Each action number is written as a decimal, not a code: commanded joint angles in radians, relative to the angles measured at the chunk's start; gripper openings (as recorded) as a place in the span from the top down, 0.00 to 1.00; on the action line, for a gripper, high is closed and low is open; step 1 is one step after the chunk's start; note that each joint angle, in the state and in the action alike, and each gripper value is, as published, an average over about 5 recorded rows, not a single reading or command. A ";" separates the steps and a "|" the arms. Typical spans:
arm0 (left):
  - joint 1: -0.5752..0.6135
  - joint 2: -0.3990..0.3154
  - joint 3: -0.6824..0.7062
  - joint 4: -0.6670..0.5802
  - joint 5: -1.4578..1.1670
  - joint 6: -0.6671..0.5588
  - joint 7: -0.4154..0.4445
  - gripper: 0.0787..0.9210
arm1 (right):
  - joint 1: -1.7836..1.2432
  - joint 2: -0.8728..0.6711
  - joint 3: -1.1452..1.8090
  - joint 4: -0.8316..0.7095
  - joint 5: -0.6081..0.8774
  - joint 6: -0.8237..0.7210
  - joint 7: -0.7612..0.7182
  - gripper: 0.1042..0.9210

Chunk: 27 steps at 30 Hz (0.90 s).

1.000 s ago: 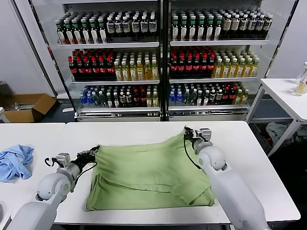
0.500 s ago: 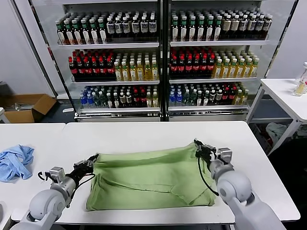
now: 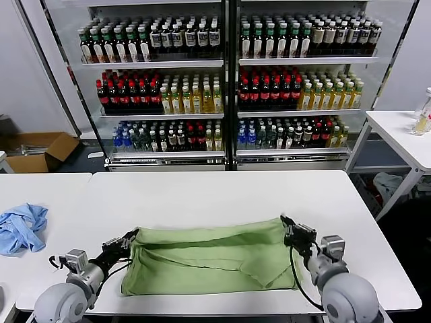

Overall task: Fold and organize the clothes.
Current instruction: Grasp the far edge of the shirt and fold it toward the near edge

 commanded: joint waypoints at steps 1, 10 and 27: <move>0.042 0.002 -0.021 -0.025 0.001 0.029 0.021 0.99 | -0.125 -0.004 0.035 0.056 -0.074 -0.001 -0.005 1.00; 0.044 0.014 -0.026 -0.008 0.019 0.051 0.051 0.99 | -0.136 0.002 0.000 0.035 -0.127 0.009 -0.017 1.00; 0.069 0.002 -0.069 -0.062 0.071 0.055 0.007 0.70 | -0.138 0.020 0.011 0.023 -0.203 0.038 -0.036 0.87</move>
